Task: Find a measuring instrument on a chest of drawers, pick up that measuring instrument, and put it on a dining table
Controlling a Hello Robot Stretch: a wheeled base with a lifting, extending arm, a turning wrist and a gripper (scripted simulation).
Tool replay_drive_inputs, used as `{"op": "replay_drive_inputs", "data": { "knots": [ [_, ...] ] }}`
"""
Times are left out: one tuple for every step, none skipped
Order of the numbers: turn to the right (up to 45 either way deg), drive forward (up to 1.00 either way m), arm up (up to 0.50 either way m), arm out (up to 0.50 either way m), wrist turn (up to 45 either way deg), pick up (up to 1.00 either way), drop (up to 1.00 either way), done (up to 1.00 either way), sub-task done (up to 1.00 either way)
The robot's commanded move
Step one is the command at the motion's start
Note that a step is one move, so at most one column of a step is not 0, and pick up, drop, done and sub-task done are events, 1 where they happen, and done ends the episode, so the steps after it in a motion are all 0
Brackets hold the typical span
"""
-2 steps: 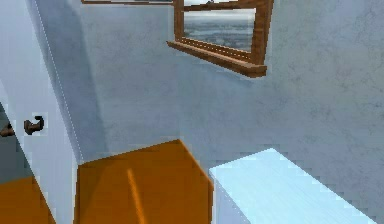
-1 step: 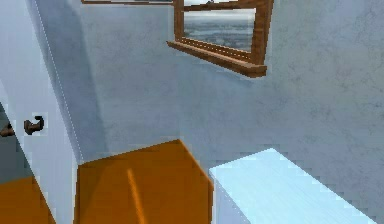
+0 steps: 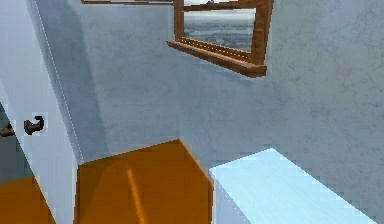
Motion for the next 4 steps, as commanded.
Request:
{"op": "replay_drive_inputs", "data": {
  "knots": [
    [0.0, 0.0, 0.0, 0.0, 30.0, 0.0, 0.0, 0.0, 0.0],
    [0.0, 0.0, -0.28, 0.0, 0.0, 0.0, 0.0, 0.0, 0.0],
    [0.0, 0.0, 0.0, 0.0, 0.0, 1.0, 0.0, 0.0, 0.0],
    [0.0, 0.0, 0.1, 0.0, 0.0, 0.0, 0.0, 0.0, 0.0]
  ]
}}
